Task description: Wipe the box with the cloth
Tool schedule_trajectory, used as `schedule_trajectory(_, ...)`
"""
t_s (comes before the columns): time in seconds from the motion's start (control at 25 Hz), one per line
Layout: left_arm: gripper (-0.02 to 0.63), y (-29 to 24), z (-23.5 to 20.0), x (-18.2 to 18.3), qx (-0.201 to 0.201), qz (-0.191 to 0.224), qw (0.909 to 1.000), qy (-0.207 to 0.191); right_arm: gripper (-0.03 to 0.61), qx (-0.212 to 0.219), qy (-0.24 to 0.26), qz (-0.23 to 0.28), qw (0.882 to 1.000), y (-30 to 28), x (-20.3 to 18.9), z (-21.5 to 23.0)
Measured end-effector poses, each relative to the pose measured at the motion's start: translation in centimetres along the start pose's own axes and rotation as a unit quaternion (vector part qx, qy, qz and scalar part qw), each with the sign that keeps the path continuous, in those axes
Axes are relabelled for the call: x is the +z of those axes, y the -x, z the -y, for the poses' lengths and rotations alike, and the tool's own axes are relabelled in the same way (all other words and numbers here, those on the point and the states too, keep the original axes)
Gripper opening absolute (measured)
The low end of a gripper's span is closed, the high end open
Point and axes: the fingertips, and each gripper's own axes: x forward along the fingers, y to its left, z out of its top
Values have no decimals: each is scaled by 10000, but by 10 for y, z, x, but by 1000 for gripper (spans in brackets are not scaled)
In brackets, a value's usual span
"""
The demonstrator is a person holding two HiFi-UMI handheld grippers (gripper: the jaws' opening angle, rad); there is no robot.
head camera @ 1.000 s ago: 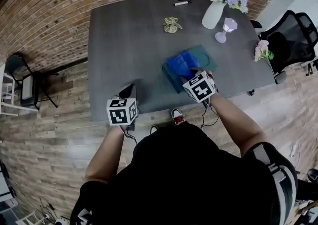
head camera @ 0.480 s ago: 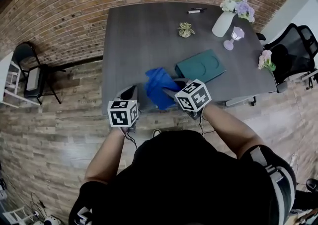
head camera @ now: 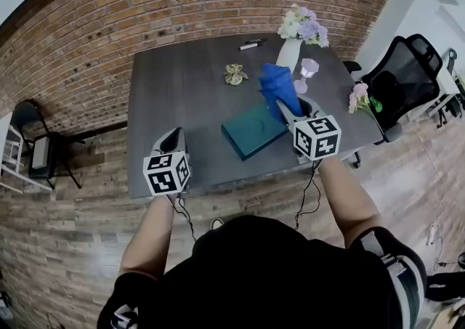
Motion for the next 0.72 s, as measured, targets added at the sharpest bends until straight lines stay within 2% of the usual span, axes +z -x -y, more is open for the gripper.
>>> schedule_trajectory(0.08, 8, -8, 31, 8, -235, 39, 9997, 23, 124, -378, -20, 113, 9992, 24, -1, 37)
schedule_trajectory(0.2, 8, -18, 82, 12, -622, 102, 9979, -124, 124, -626, -155, 60, 9979, 51, -16, 73)
schedule_trajectory(0.44, 8, -27, 133, 9, -448, 1, 9987, -232, 124, -499, -125, -140, 9986, 85, -58, 87)
schedule_trajectory(0.72, 8, -23, 175, -2, -285, -90, 9985, -455, 123, -381, -327, -169, 9986, 107, -82, 111)
